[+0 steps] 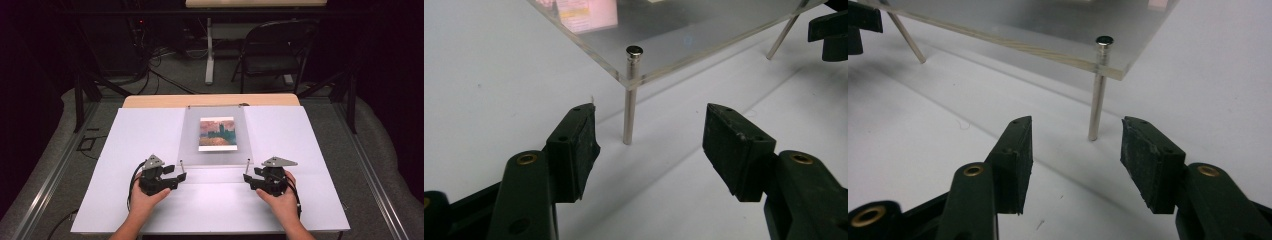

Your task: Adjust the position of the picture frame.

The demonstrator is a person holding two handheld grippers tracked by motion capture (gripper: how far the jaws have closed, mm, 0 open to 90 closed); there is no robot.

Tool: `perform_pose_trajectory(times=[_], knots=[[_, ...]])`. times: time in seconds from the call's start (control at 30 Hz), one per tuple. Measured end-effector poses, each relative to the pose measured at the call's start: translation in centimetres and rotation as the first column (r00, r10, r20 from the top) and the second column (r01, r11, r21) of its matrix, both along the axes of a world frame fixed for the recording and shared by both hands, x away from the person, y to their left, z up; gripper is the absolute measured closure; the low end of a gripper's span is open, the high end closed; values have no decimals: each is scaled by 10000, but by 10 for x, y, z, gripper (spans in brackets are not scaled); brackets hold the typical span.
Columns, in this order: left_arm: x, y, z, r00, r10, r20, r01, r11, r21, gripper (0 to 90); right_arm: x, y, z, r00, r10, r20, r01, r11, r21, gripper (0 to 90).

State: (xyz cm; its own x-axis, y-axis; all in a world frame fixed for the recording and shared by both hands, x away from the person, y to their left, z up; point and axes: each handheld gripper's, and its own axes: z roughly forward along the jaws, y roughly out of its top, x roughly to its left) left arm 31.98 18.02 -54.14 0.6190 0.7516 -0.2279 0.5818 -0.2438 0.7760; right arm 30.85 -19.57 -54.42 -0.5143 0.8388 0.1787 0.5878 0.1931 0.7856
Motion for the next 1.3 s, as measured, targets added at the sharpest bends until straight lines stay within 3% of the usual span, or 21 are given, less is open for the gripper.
perform_pose_trajectory(times=[0.23,0.3,0.4,0.43,0.63,0.8,0.97,1.17,1.3], knots=[[-13,6,4,9999,-110,9,110,9999,117,366,-10,1,11,9960,611,656,-581,9972,-464,434],[-16,8,7,9999,-92,60,91,10000,40,367,-11,0,12,9956,686,645,-643,9957,-660,431],[-19,10,10,9999,60,98,-59,10000,-38,372,-12,-2,12,9959,699,573,-666,9961,-584,430],[-22,11,11,9995,71,318,-68,9999,-86,369,-14,-6,14,9956,763,543,-740,9963,-429,430],[-27,12,11,9999,-33,140,35,9999,-128,369,-26,-14,24,9913,701,1110,-636,9962,-603,382],[-28,13,15,9998,-3,199,4,10000,-58,368,-31,-21,26,9945,615,843,-583,9975,-398,376],[-22,18,23,9998,144,130,-140,9993,-359,368,-29,-23,30,9941,618,894,-605,9980,-164,376],[-12,19,31,9999,68,110,-61,9979,-643,371,-25,-24,35,9945,633,831,-613,9978,-257,363],[-7,18,37,9998,10,182,-1,9988,-494,378,-22,-29,38,9957,631,682,-633,9980,2,356]])
